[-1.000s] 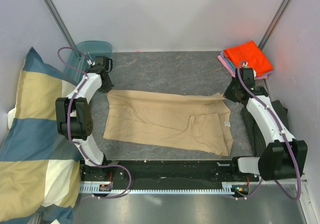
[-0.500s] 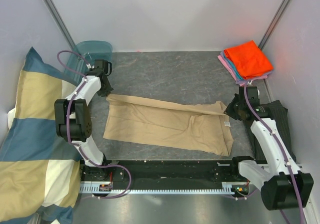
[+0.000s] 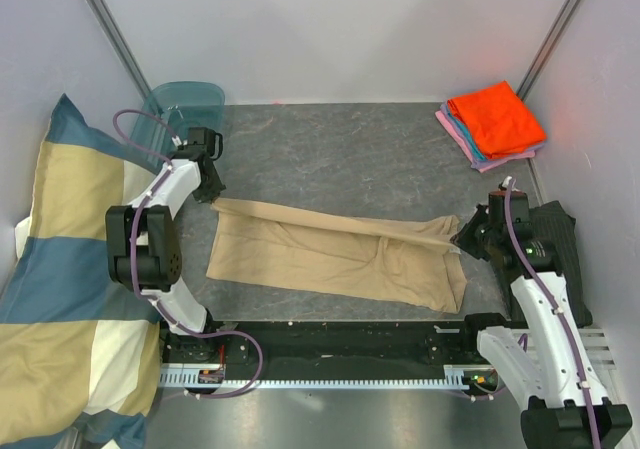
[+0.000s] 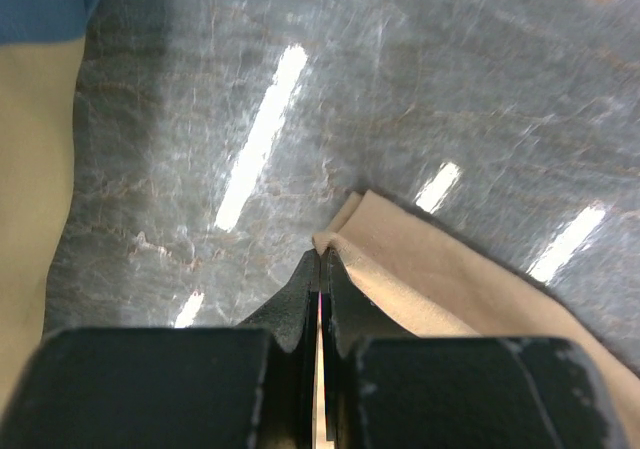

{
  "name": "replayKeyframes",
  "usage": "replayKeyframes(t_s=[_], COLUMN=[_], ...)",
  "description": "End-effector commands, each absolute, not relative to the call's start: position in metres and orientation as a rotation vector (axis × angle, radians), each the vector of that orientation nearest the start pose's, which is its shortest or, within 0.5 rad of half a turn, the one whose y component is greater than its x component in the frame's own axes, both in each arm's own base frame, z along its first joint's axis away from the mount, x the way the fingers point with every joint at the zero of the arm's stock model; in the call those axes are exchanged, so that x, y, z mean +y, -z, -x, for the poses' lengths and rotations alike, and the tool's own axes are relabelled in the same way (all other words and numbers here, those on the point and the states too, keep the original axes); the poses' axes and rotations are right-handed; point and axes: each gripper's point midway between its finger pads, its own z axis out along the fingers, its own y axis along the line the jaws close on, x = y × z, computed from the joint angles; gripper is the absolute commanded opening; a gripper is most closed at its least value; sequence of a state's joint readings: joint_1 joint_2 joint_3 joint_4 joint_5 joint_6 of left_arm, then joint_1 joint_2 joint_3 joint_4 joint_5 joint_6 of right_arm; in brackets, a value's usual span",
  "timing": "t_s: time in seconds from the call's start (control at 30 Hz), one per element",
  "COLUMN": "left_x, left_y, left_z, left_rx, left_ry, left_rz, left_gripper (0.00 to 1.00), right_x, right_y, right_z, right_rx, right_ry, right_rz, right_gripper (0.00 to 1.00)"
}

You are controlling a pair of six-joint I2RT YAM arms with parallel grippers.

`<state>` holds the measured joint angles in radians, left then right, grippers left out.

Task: Fold and stack the t-shirts
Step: Fold the other side of the tshirt into a rectangle

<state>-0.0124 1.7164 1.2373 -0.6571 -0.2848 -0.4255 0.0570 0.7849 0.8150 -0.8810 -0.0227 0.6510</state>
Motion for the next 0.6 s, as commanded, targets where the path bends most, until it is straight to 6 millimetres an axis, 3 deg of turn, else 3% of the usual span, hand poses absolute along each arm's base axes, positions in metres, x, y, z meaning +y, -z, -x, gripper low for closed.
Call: replayKeyframes(t_s=[0.0,0.57], left_x=[0.035,0.024], left_y=[-0.090,-0.096], left_z=[-0.364,-0.327], left_rx=[2.537,2.530], left_ry=[-0.252,-0.170], left_rz=[0.624,0.662], left_gripper=[0.02,0.02], right_x=[0.046,0.051], right_y=[-0.154,-0.128], right_z=[-0.193,-0.165], right_rx=[2.392,2.473], right_ry=[-0.370,-0.391], right_rz=[-0.706,-0.707], right_gripper=[0.00,0.03])
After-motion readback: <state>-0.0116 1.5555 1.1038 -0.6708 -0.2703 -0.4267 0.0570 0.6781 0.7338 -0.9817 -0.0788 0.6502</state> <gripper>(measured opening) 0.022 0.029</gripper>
